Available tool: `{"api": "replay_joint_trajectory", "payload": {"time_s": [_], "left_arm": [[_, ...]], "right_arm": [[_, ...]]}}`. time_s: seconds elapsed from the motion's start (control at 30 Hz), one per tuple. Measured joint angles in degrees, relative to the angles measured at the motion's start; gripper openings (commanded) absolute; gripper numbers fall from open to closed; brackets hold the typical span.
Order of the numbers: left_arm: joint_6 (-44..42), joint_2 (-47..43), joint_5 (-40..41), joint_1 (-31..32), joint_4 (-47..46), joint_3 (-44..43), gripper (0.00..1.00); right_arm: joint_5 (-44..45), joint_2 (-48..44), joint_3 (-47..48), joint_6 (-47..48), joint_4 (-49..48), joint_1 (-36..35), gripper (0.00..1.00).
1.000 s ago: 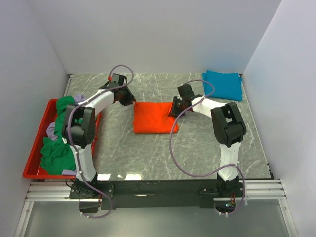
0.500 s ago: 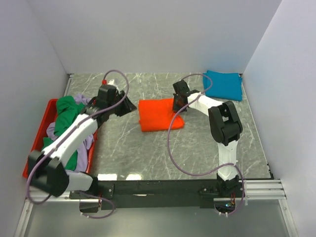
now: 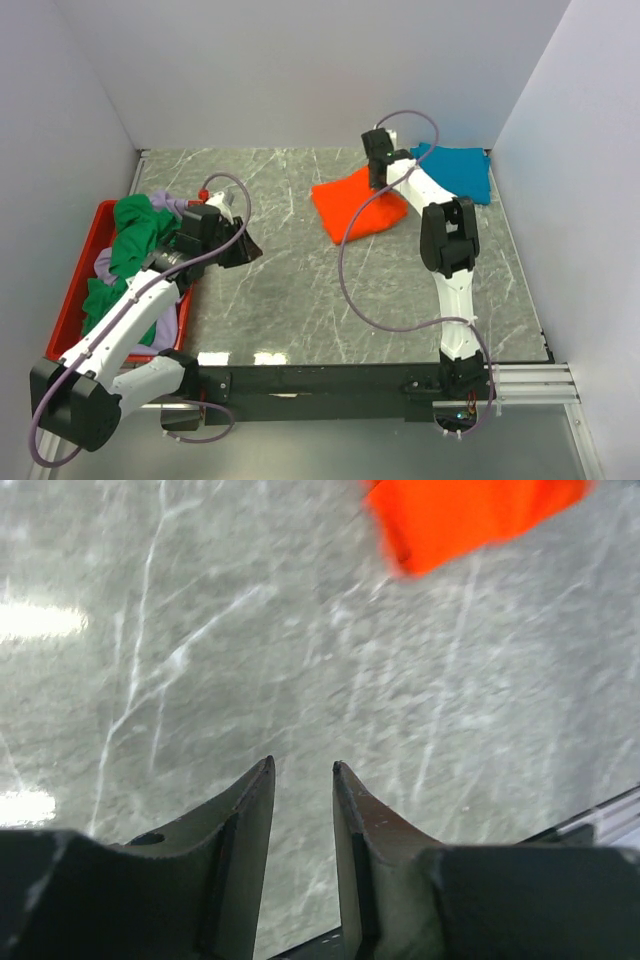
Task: Fold and stack the t-shirts
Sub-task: Neatly place the folded tshirt to the corner
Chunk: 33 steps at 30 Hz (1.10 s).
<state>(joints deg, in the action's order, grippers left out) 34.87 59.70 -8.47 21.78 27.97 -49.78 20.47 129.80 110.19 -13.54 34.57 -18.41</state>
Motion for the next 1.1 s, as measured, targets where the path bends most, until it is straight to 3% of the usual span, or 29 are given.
{"api": "replay_joint_trajectory", "payload": {"time_s": [0.33,0.6,1.1], "left_arm": [[-1.5,1.3,0.9,0.0,0.8,3.3,0.35],[-1.9,5.3,0.7,0.0,0.6,3.3,0.34],[-2.6,5.8,-0.3,0.1,0.4,3.3,0.34]], "right_arm": [[8.0,12.5,24.0,15.2,0.4,8.5,0.00],[10.8,12.6,24.1,23.6,-4.7,12.4,0.00],[11.3,9.5,26.6,30.0,-7.1,12.4,0.00]]}}
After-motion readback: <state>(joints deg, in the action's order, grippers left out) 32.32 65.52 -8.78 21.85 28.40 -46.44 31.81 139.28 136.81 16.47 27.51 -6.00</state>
